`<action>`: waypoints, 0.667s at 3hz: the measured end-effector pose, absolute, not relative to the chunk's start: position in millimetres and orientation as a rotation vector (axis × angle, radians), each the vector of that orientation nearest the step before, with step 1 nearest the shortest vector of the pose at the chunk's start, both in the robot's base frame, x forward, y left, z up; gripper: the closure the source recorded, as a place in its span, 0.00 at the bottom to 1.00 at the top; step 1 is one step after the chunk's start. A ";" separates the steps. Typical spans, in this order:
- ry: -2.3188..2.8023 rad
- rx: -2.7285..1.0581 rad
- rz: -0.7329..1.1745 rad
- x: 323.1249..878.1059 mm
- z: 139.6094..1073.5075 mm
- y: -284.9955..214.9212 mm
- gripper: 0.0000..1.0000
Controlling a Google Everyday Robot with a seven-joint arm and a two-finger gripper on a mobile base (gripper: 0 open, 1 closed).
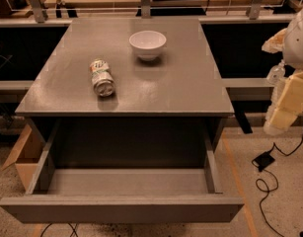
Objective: Place 7up can into top drawer
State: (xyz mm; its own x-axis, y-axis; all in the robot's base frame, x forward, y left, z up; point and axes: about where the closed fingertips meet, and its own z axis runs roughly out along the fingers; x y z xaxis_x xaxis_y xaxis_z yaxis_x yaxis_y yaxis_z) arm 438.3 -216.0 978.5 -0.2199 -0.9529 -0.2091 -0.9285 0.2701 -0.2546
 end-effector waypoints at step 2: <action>2.247 -1.666 -0.040 446.8 978.0 -195.3 0.00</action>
Offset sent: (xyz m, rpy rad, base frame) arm 0.0268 0.0635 -0.0059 0.1654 0.0769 -0.0961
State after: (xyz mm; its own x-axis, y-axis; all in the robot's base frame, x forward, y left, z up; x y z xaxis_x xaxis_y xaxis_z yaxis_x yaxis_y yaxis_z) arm 446.8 -195.3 978.0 -0.2528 -0.9333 -0.2550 -0.9237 0.3112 -0.2233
